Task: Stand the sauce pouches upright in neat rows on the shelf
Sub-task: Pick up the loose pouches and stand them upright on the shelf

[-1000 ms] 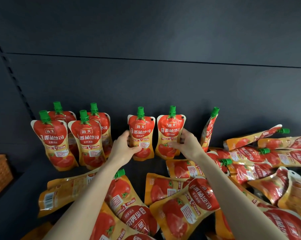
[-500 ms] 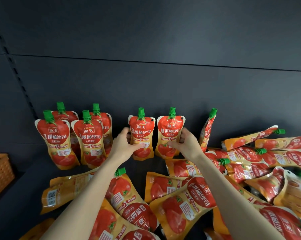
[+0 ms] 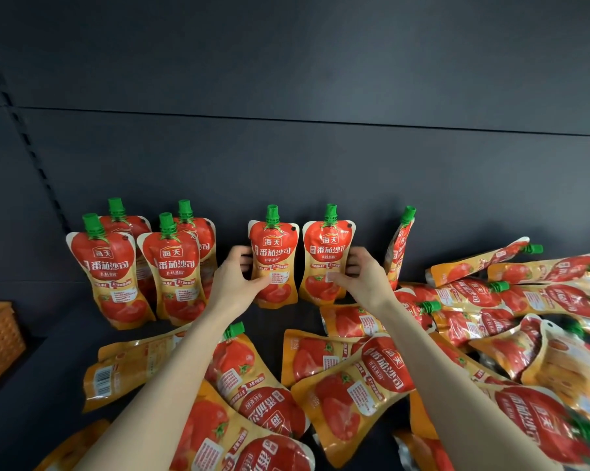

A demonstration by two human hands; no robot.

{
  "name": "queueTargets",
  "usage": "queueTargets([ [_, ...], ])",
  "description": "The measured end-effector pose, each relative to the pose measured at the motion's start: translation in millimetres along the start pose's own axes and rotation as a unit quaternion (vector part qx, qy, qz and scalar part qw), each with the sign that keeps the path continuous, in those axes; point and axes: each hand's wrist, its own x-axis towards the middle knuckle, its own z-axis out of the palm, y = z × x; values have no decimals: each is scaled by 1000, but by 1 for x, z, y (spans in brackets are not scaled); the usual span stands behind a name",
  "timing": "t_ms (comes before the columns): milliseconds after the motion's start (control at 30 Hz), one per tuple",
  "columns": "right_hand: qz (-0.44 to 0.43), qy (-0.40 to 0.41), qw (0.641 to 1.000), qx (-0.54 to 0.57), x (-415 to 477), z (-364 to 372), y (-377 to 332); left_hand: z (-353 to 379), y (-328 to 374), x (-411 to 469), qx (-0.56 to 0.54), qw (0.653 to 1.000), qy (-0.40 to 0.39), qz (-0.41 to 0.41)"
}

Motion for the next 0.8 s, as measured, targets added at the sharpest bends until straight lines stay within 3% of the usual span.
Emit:
queueTargets([
  [233, -39, 48, 997, -53, -23, -16, -1, 3, 7, -26, 38, 993, 80, 76],
  [433, -76, 106, 985, -110, -44, -65, 3, 35, 52, -43, -23, 991, 4, 130],
  [633, -21, 154, 982, -105, -41, -128, 40, 118, 97, -40, -55, 989, -45, 126],
  [800, 76, 173, 979, -75, -17, -172, 84, 180, 125, -37, -57, 995, 23, 75],
])
